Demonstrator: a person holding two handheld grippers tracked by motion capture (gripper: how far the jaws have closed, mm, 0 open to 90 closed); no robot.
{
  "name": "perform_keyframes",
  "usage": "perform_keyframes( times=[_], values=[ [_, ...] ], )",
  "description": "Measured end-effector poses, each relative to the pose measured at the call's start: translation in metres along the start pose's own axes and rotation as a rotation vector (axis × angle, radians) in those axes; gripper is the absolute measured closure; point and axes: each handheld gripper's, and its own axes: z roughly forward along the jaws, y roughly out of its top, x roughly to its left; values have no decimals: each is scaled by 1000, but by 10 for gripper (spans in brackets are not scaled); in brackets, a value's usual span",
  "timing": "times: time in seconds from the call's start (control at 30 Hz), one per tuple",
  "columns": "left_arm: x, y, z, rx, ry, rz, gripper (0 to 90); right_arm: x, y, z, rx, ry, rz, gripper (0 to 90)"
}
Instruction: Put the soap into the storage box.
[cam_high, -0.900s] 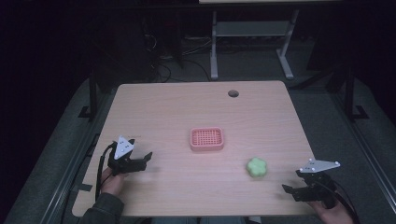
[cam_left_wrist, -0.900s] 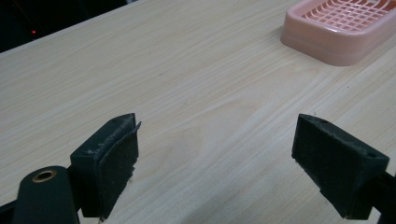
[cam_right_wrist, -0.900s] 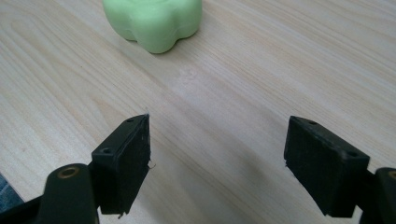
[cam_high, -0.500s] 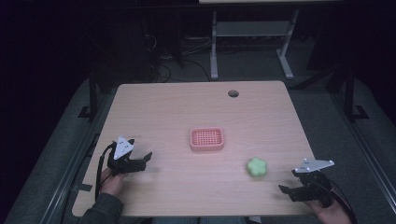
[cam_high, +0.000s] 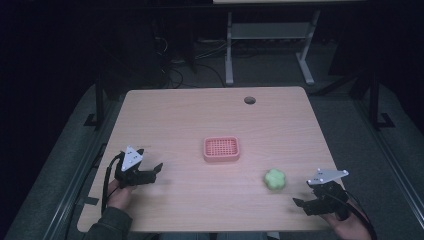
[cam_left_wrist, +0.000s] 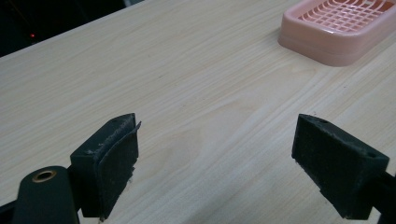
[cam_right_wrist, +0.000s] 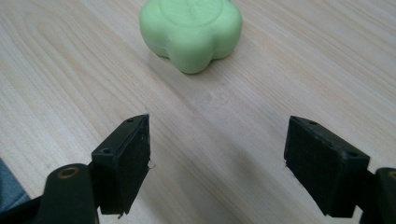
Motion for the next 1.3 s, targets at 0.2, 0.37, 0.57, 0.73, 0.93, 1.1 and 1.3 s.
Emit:
perform_keyframes(
  times=[0.2,0.37,0.57,0.73,0.93,1.1,1.3],
  values=[
    [0,0,0,-3,-3,0,141,2,4,0,-2,0,-11,219],
    [-1,0,1,0,-5,-1,141,4,11,1,0,5,-32,219],
    [0,0,1,3,-5,0,141,5,22,6,27,7,-57,219],
    [-1,0,1,4,-7,0,141,4,30,8,50,12,-81,218],
    [-1,0,1,6,-7,2,140,4,38,8,63,27,-82,207],
    [-1,0,1,5,-8,3,141,4,51,12,80,35,-108,198],
    [-1,0,0,2,-10,-1,141,6,67,18,113,41,-151,194]
  ],
)
